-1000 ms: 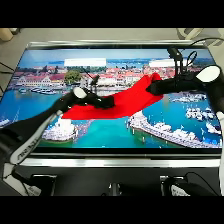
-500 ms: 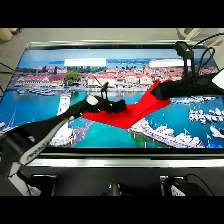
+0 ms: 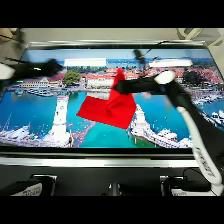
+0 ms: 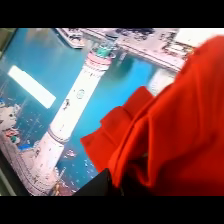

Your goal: Fold the shirts.

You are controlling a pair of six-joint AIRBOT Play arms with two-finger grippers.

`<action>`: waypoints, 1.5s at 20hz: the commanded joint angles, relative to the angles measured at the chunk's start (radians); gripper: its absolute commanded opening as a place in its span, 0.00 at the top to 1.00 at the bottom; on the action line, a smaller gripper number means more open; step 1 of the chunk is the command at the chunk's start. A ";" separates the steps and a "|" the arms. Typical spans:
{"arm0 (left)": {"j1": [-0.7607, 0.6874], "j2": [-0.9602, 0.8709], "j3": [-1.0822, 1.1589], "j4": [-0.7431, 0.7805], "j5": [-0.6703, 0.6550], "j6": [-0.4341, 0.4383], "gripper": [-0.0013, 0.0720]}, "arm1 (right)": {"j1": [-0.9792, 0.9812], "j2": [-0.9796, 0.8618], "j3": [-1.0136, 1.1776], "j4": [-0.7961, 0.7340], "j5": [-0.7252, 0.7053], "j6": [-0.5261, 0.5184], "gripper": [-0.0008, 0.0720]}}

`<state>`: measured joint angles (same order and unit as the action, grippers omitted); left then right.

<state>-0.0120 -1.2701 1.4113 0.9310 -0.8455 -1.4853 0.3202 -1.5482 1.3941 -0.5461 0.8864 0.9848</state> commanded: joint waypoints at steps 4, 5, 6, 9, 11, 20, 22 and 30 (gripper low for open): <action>0.151 0.299 -0.001 0.049 -0.108 -0.003 0.95 | 0.197 -0.297 0.072 0.207 -0.075 -0.029 0.95; 0.146 0.319 -0.001 0.049 -0.108 -0.003 0.95 | 0.197 -0.312 0.072 0.217 -0.075 -0.029 0.74; 0.140 0.330 -0.001 0.049 -0.109 -0.003 0.95 | 0.192 -0.314 0.072 0.216 -0.074 -0.034 0.34; 0.137 0.333 -0.001 0.059 -0.109 -0.003 0.95 | 0.117 -0.270 0.072 0.152 0.036 -0.072 0.04; 0.137 0.333 -0.009 0.088 -0.108 -0.003 0.95 | 0.030 -0.213 0.072 -0.040 0.164 -0.020 0.04; 0.135 0.333 -0.070 0.112 -0.109 0.004 0.95 | -0.188 -0.145 -0.176 -0.276 0.253 0.187 0.05; 0.127 0.333 -0.070 0.113 -0.108 0.004 0.95 | -0.149 -0.161 -0.216 -0.156 0.157 0.182 0.05; 0.076 0.333 -0.070 0.106 -0.107 0.000 0.95 | -0.204 -0.185 -0.139 0.095 0.265 -0.144 0.96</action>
<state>0.0742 -0.9375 1.3422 1.0409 -0.9531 -1.4822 0.1707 -1.7363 1.2152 -0.5415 1.0821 1.0134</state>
